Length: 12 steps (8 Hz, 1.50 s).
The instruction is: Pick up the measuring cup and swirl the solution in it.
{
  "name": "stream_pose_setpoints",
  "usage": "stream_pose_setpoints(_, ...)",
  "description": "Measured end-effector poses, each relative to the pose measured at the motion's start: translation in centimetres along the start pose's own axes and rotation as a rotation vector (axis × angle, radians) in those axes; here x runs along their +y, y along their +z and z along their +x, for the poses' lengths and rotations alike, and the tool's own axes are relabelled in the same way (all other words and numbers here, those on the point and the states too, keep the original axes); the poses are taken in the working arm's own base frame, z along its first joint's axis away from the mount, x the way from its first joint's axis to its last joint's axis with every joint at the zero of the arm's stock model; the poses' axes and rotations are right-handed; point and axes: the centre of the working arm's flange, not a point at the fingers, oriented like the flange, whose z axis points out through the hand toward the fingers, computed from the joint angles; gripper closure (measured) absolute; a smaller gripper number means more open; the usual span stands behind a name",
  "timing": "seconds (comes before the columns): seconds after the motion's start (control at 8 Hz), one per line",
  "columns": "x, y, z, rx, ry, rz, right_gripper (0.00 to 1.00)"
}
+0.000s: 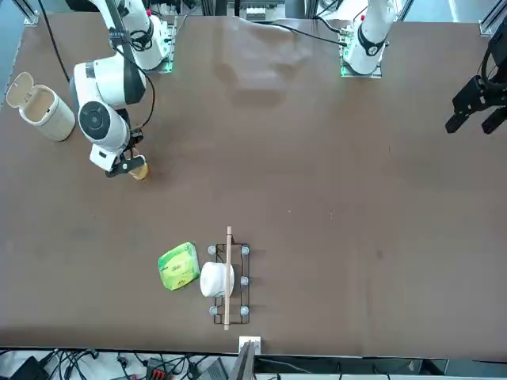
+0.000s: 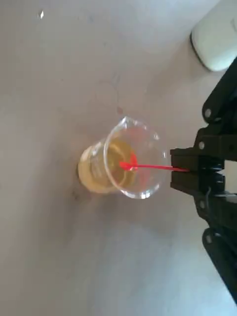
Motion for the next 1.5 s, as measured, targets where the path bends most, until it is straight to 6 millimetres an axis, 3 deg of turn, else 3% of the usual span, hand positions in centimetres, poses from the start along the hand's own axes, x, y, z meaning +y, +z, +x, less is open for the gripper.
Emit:
stream_pose_setpoints(0.5,1.9,-1.6,1.5,0.046,0.041,0.030,0.98)
stream_pose_setpoints(0.88,1.3,-1.8,2.4,0.060,0.102,0.167,0.98)
stream_pose_setpoints(1.25,1.1,-1.1,1.7,-0.007,0.087,0.195,0.98)
stream_pose_setpoints(1.5,2.5,-0.7,1.0,-0.037,0.032,0.188,0.98)
